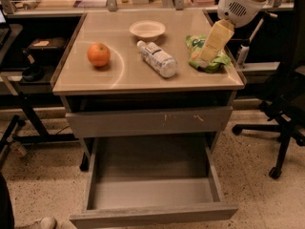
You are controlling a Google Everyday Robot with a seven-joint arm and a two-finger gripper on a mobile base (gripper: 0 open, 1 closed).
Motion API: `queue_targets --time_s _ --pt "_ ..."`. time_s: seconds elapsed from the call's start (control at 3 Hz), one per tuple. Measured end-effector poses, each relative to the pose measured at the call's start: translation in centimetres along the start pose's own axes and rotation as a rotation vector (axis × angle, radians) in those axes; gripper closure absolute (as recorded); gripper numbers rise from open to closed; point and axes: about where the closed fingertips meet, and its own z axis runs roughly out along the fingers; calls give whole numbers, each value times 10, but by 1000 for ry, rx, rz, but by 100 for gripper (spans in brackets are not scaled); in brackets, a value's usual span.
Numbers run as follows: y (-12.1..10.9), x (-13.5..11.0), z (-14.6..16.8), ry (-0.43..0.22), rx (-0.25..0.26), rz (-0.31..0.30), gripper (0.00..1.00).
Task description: Place blue plastic bottle into middle drawer
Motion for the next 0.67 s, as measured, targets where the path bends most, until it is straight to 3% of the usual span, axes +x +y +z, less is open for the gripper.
queue_targets --time_s 0.33,0.67 --pt "-11 -34 44 -1 -37 -2 0" --pt "-12 -36 45 -2 -38 -4 0"
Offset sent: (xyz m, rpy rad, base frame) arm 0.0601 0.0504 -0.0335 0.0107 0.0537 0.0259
